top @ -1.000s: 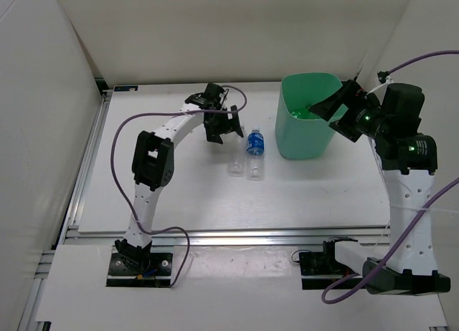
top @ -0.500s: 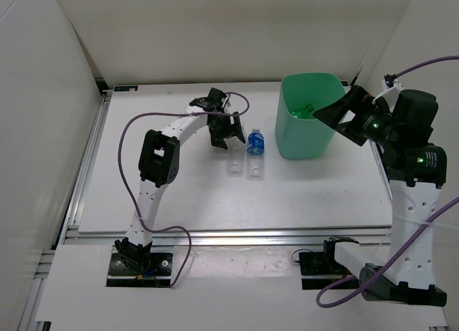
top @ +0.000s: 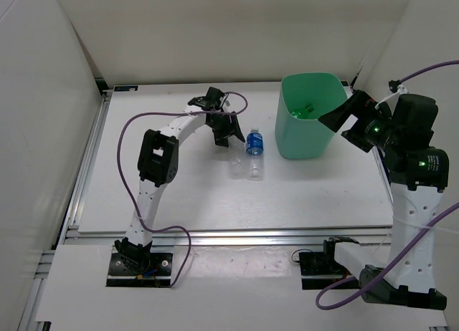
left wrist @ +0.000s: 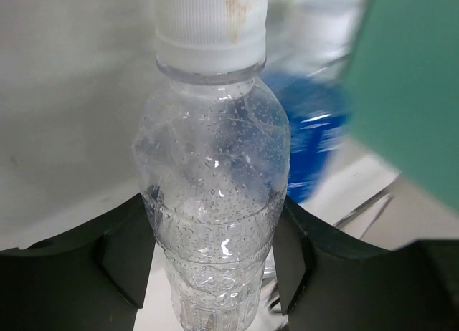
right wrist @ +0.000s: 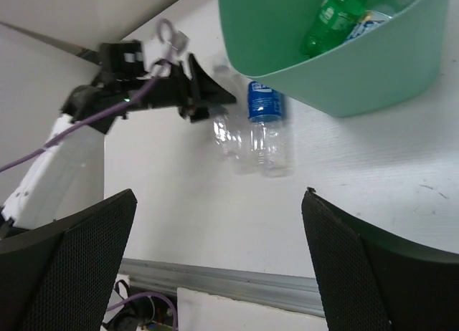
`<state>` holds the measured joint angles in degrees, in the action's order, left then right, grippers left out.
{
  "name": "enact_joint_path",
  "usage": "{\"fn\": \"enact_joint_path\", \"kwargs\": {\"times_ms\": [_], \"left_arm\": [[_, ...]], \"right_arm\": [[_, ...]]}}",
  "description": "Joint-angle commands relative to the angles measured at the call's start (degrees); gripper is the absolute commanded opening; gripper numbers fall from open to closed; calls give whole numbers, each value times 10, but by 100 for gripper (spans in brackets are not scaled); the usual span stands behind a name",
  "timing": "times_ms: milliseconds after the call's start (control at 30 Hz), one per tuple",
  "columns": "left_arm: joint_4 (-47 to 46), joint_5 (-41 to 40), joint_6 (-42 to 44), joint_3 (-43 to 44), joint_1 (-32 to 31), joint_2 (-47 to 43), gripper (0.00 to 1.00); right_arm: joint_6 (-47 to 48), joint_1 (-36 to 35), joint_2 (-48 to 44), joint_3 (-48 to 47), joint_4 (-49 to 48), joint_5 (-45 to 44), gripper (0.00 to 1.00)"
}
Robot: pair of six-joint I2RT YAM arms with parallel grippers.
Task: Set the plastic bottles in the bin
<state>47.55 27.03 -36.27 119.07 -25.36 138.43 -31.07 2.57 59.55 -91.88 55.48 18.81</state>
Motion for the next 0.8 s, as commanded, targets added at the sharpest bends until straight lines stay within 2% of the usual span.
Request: {"fn": "enact_joint_path", "kwargs": {"times_ms": [0,33,67,133,300,433,500,567,700,767], "left_arm": [[-69,-14,-66,95,20,-100,50],[-76,-5,-75,131,20,-100,50],[-76,2,-84,215,20,-82,48],[-105,19,-127,271,25,-76,48],[-228,24,-212,251,25,-110,45],[-319,33,-273,317,0,-63,45],[-380,11,-280,293,-12,-70,43],[-409,-26,-280,274,-28,-70,42],[-417,-63,-285,296,-53,-49,42],[-423,-83,-259,289,-67,-49,42]], "right_arm": [[-3,2,-12,-12,23,-47,100],[-3,2,-12,-12,23,-54,100],[-9,2,-12,-12,23,-54,100],[-9,2,-17,-12,30,-61,100],[-14,2,-29,-12,42,-102,100],[-14,2,-41,-1,42,-133,100],[-14,2,-41,-1,47,-140,100],[-14,2,-46,-7,47,-146,100],[-4,2,-58,-19,52,-167,100],[2,2,-72,-19,58,-173,100]]}}
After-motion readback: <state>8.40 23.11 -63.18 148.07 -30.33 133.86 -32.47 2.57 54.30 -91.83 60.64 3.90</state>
